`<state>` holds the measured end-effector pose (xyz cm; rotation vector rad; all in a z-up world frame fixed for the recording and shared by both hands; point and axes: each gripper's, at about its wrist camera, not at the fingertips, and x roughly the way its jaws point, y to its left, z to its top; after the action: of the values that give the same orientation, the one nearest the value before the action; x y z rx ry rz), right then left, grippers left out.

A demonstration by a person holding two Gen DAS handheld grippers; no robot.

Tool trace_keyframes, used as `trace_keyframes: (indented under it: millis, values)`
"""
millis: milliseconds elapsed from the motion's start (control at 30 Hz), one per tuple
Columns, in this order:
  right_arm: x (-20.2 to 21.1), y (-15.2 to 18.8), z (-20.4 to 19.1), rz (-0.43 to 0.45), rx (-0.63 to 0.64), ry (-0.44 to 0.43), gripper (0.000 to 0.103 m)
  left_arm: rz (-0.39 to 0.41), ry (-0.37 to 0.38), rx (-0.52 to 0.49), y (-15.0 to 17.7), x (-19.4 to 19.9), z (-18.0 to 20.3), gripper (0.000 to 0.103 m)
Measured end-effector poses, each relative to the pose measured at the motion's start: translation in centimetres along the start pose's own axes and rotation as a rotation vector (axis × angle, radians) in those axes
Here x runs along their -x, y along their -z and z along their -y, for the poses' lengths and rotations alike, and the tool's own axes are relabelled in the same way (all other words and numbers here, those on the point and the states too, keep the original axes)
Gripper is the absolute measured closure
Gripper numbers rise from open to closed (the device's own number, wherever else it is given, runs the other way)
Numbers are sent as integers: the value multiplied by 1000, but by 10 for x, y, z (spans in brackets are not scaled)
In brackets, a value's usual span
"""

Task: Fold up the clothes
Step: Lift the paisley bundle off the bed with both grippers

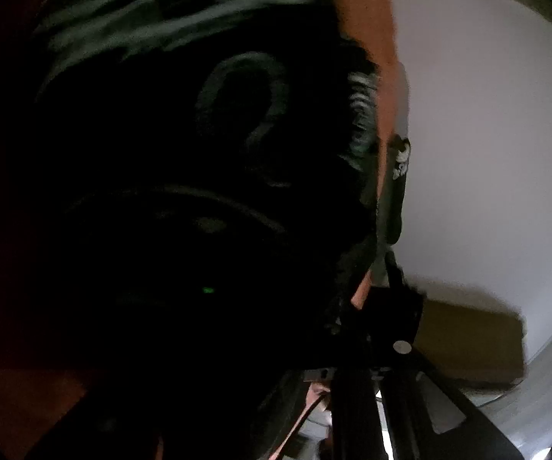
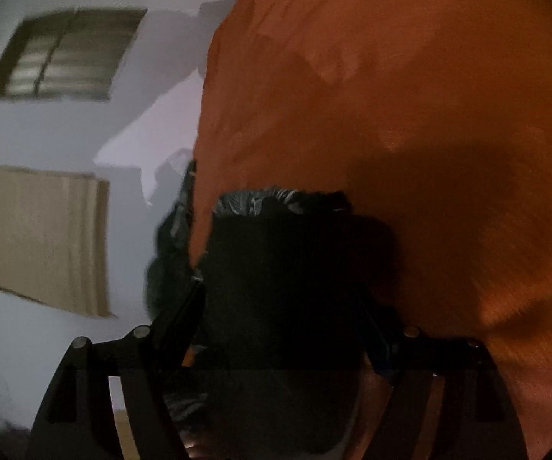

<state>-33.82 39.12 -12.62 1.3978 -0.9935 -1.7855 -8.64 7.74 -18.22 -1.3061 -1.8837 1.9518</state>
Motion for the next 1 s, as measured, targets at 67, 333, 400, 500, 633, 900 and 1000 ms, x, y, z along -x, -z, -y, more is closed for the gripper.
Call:
trace_keyframes:
  millis: [67, 333, 400, 500, 633, 900, 1000]
  values:
    - [-5, -1, -8, 11, 48, 32, 50, 16, -14, 5, -1, 1, 4, 88]
    - [-7, -1, 6, -45, -62, 106, 70, 13, 117, 165, 3, 2, -25, 83]
    - [2, 0, 21, -71, -166, 67, 60, 15, 106, 150, 5, 5, -21, 82]
    - [17, 8, 25, -64, -207, 40, 42, 2, 79, 134, 3, 8, -16, 78]
    - [17, 21, 16, -15, -170, 48, 34, -13, 94, 164, 0, 8, -21, 76]
    - [-24, 5, 6, 37, -81, -30, 35, -59, 167, 234, -13, -3, -31, 73]
    - [-29, -4, 8, 44, -105, -66, 35, -48, 192, 238, -18, -5, -30, 74]
